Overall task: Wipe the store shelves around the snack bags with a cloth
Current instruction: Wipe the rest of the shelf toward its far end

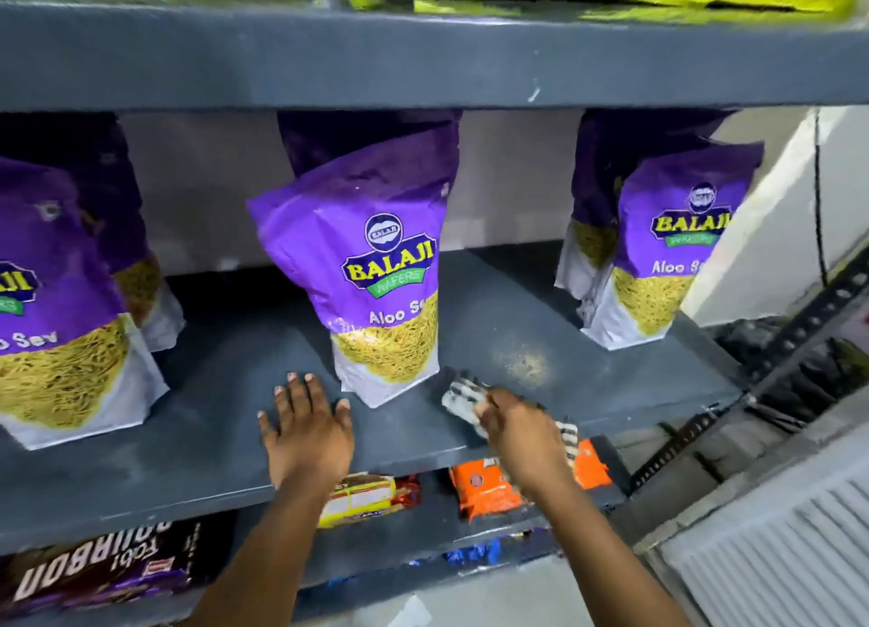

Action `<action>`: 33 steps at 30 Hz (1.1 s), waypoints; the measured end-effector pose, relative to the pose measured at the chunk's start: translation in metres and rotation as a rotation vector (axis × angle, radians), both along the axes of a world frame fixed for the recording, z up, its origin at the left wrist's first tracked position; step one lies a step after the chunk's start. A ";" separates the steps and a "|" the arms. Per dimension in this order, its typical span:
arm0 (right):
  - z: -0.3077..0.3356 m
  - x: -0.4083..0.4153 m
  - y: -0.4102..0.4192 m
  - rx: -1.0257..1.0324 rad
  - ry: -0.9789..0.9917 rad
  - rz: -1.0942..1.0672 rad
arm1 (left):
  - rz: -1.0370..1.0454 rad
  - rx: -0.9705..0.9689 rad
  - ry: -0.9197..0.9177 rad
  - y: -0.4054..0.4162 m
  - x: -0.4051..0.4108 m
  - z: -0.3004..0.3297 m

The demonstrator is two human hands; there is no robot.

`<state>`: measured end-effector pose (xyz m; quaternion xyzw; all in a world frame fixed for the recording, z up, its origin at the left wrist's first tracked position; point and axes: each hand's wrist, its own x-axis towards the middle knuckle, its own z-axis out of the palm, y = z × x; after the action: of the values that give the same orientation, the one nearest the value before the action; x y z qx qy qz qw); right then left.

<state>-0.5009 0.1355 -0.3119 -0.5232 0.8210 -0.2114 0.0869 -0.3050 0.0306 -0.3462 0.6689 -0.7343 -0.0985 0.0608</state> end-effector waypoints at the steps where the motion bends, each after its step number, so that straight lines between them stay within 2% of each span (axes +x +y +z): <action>1: 0.010 -0.016 -0.006 -0.012 -0.104 -0.023 | 0.004 -0.004 -0.003 0.000 -0.001 0.000; 3: 0.038 -0.047 -0.024 -0.132 -0.225 -0.090 | 0.005 -0.017 -0.019 -0.001 -0.001 0.000; 6: 0.065 -0.089 -0.084 -0.241 -0.167 -0.136 | 0.013 -0.027 -0.049 0.000 -0.002 0.000; 8: 0.060 -0.107 -0.127 -0.104 -0.121 -0.119 | 0.020 -0.045 -0.054 0.000 -0.003 0.001; 11: 0.031 -0.125 -0.169 0.212 -0.310 0.056 | 0.038 -0.061 -0.055 -0.001 -0.002 -0.001; 14: 0.020 -0.138 -0.188 0.210 -0.538 0.120 | 0.040 -0.081 -0.061 -0.003 -0.002 -0.004; 15: 0.017 -0.139 -0.191 0.224 -0.519 0.143 | 0.040 -0.079 -0.061 -0.003 -0.003 -0.004; 17: -0.001 -0.143 -0.199 0.369 -0.187 0.253 | 0.035 -0.076 -0.063 -0.002 -0.003 -0.004; 18: -0.004 -0.139 -0.197 0.413 -0.052 0.309 | 0.036 -0.081 -0.060 -0.002 -0.003 -0.004; 19: -0.006 -0.133 -0.194 0.403 -0.027 0.368 | 0.037 -0.089 -0.059 -0.002 -0.003 -0.004; 22: 0.000 -0.119 -0.175 0.360 -0.180 0.489 | 0.037 -0.087 -0.063 -0.001 -0.003 -0.004; 26: -0.002 -0.115 -0.143 0.311 -0.221 0.596 | 0.030 -0.047 -0.061 0.000 -0.003 0.000; 30: -0.009 -0.110 -0.092 0.225 -0.416 0.624 | 0.025 0.007 -0.059 0.002 -0.003 0.004; 33: -0.009 -0.110 -0.054 0.236 -0.436 0.627 | 0.010 0.005 -0.058 0.002 -0.002 0.006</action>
<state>-0.6108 0.0811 -0.3211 -0.6778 0.6022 -0.1850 0.3791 -0.3070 0.0327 -0.3402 0.6751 -0.7323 -0.0806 0.0383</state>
